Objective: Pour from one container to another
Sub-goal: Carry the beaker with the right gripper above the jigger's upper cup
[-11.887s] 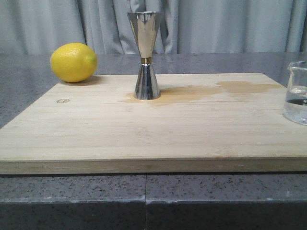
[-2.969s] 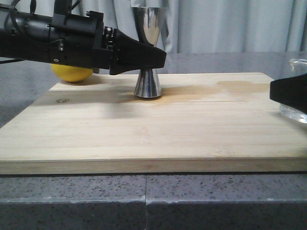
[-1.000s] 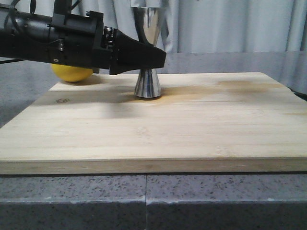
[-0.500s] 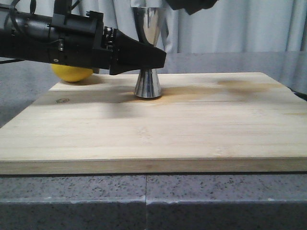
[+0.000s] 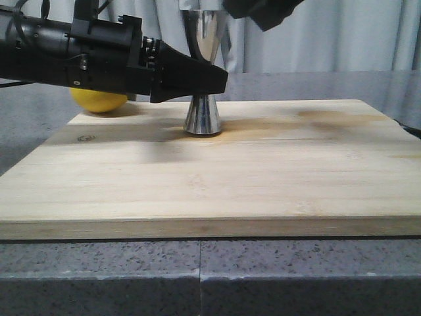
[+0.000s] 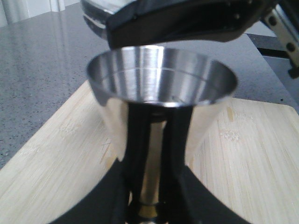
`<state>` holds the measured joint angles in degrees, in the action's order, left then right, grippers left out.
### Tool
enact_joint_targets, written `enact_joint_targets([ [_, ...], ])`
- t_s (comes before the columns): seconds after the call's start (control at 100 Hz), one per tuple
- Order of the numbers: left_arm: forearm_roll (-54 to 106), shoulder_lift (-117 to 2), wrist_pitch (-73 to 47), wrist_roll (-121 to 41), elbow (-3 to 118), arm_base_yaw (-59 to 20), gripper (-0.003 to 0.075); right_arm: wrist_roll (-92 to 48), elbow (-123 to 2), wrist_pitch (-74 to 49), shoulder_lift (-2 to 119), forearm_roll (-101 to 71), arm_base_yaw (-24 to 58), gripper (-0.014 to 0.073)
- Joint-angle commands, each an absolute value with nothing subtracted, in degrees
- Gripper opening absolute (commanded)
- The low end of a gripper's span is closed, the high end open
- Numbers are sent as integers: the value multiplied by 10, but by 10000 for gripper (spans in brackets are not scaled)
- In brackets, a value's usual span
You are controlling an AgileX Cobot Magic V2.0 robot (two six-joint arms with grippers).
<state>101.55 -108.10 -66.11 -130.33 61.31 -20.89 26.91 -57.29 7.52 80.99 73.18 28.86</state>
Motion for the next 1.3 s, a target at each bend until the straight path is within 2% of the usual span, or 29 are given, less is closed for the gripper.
enact_joint_targets([
  [0.0, 1061, -1055, -721, -1301, 630, -213, -19, 271, -596, 94, 800, 735, 290, 279],
  [1.29, 1061, -1055, -721, -1301, 630, -213, -19, 271, -613, 85, 821, 888, 290, 279],
])
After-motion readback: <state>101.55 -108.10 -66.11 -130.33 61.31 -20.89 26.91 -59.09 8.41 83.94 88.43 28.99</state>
